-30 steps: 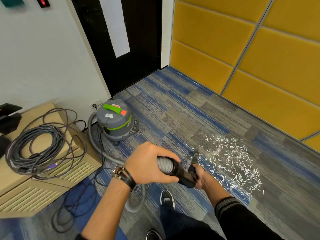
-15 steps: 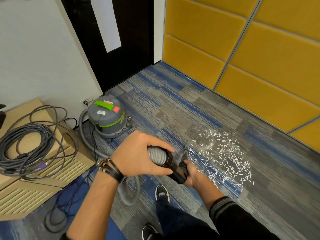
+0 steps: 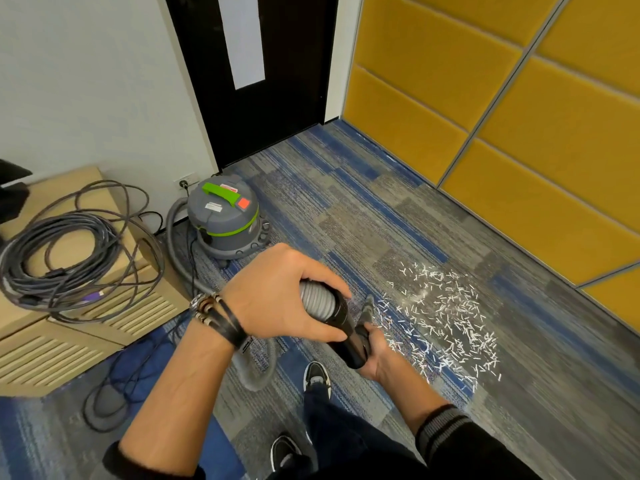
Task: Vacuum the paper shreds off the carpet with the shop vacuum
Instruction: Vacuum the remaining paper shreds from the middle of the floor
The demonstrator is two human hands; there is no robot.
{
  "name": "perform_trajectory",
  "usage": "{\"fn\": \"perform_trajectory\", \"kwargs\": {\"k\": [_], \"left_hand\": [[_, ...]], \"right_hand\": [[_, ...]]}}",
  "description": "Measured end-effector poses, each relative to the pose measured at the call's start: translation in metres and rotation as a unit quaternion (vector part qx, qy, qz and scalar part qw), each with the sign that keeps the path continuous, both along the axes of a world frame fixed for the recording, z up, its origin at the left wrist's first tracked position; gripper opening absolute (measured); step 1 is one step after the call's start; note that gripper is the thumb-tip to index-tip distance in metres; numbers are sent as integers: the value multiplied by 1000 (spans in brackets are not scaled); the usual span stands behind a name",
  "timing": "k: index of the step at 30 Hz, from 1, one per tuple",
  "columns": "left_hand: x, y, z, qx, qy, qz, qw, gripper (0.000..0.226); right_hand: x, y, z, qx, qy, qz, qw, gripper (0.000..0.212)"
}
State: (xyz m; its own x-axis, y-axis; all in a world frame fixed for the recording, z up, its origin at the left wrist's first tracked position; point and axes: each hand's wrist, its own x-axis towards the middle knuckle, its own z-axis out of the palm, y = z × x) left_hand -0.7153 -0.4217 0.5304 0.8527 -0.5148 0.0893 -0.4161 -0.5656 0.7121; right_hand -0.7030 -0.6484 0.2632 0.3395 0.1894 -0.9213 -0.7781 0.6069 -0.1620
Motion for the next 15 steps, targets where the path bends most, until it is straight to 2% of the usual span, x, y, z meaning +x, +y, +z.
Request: {"fn": "perform_trajectory", "kwargs": {"k": [5,10,15], "left_hand": [[-16,-1,-14,-11,34,6,999,44],[-36,2,-8,29,-4,22,999,43],[-45,9,4,11,-23,7,1000,42]], "right_hand": [[-28,-27,-13,-34,32,-14,999,48],[-30,-5,-4,-50,27,10,998,49],[-35,25,8,11,-3,14,1000,58]]}}
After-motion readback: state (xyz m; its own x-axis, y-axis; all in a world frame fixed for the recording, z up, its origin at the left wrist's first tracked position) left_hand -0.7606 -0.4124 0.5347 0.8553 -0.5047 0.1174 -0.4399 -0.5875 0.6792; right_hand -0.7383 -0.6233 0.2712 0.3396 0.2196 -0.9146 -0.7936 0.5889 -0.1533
